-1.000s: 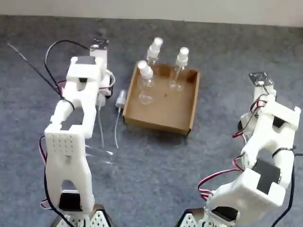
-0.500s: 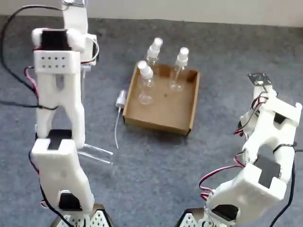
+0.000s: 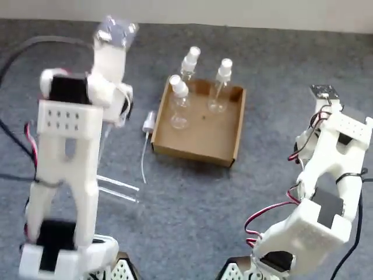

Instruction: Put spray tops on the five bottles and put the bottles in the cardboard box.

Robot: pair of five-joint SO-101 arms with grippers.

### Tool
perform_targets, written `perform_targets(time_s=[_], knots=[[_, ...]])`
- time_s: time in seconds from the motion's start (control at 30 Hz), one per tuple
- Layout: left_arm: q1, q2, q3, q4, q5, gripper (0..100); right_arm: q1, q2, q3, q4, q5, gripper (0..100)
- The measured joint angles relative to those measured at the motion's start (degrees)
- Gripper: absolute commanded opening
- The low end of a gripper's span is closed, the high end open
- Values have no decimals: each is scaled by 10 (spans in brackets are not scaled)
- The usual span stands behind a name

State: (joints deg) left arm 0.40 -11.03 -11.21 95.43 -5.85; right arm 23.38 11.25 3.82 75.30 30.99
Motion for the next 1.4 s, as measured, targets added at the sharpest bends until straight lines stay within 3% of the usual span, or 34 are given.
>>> perform_targets(time_s=[0.23,0.43,0.7,0.97,1.23,1.4], knots=[[2,-197,338,-154,-1,12,-4,81,-45,6,-11,290],[0,-289,481,-206,-1,14,-1,145,-103,8,-11,196],[0,-302,521,-240,-1,14,-1,153,-128,32,-11,87],[0,-303,522,-244,-1,11,-21,98,-220,136,-11,12],[0,-307,522,-244,-1,11,-132,-72,-238,176,-65,9],[-4,-307,519,-258,40,10,-244,-227,-147,176,-78,9]])
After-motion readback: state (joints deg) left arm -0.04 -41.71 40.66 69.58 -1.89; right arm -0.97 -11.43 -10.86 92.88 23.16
